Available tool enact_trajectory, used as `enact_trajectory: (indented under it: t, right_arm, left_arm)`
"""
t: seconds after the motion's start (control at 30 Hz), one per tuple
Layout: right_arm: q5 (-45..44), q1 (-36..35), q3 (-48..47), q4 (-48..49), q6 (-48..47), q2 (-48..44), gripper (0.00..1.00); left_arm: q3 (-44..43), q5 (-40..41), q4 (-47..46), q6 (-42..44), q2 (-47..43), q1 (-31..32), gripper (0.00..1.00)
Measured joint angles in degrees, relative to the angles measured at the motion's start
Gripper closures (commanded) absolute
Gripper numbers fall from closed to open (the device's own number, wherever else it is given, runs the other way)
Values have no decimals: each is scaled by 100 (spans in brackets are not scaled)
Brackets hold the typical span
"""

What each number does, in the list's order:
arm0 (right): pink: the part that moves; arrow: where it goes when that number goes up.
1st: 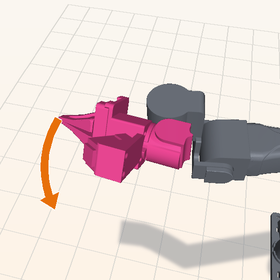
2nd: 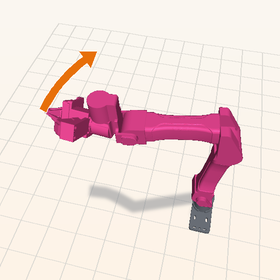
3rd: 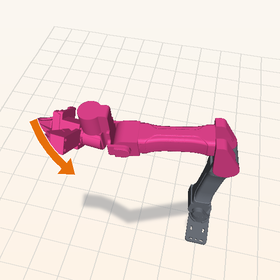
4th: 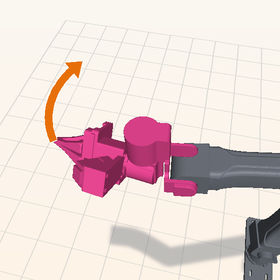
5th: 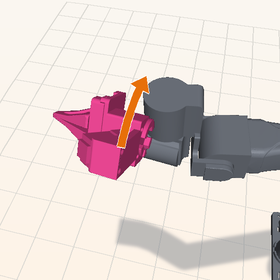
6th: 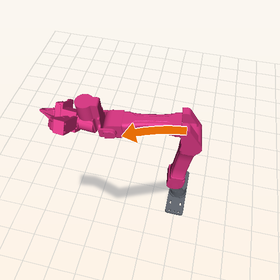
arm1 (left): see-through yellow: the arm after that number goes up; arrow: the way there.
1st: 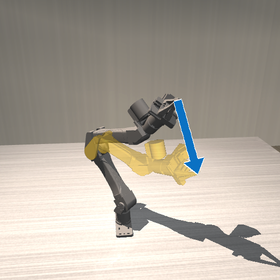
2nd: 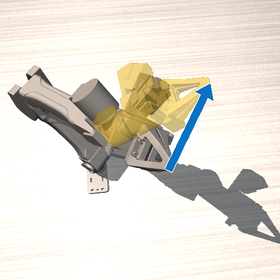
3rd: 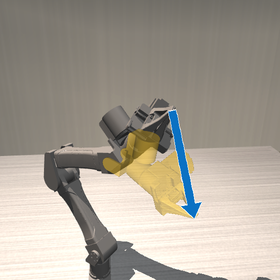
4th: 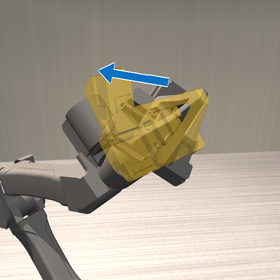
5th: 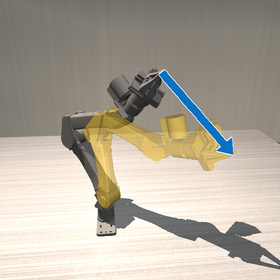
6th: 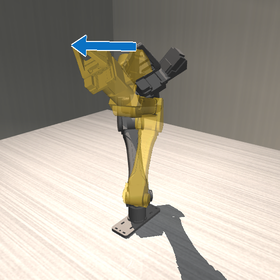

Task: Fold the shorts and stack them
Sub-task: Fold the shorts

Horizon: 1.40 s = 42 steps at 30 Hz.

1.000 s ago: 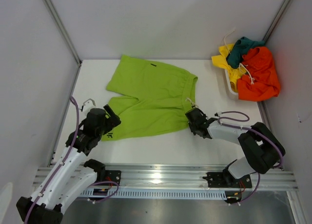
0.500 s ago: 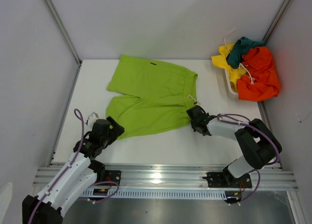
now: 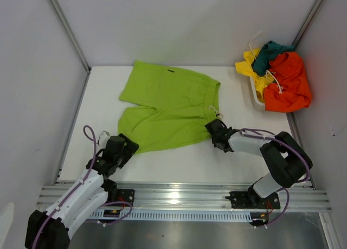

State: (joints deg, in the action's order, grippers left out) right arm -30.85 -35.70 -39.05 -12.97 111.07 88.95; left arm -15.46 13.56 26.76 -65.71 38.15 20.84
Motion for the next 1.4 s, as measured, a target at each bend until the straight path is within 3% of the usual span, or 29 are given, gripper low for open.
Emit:
enact_trajectory:
  t: [0.23, 0.4, 0.43, 0.53, 0.63, 0.73, 0.83, 0.9, 0.97, 1.07, 1.17, 1.3, 1.4]
  right_arm:
    - [-219, -308, 0, -170, 199, 0, 100]
    - [-247, -334, 0, -203, 256, 0, 100]
    - [-254, -337, 0, -214, 260, -2, 100]
    - [-262, -345, 0, -256, 273, -20, 100]
    - [-278, -361, 0, -334, 275, -52, 100]
    - [-286, -389, 0, -437, 273, -98, 100]
    - [-299, -411, 7, -553, 273, -157, 100]
    - [-302, -426, 28, -605, 273, -201, 100]
    - [-302, -435, 48, -649, 273, -240, 100]
    - [-313, -437, 85, -675, 273, -293, 100]
    - [-323, -448, 118, -699, 273, -343, 100]
    - [-332, -459, 166, -756, 273, -422, 100]
    - [-319, -474, 166, -866, 273, -470, 100]
  left_arm:
    - [249, 160, -605, -341, 166, -2, 37]
    - [332, 389, -568, -481, 17, -2, 47]
    - [354, 455, -511, -487, -50, -2, 56]
    - [402, 616, -374, -544, -249, -2, 62]
    - [455, 737, -348, -581, -328, -2, 56]
    - [463, 861, -402, -684, -160, -2, 30]
    - [426, 962, -719, -787, 31, -4, 23]
    - [387, 1016, -914, -833, 225, -4, 25]
    - [363, 1040, -1060, -835, 407, -7, 31]
    - [365, 1067, -1150, -855, 590, -24, 57]
    - [374, 1078, -1102, -841, 669, -44, 72]
    - [376, 1071, -1067, -715, 680, -125, 100]
    - [356, 1051, -1010, -490, 680, -199, 100]
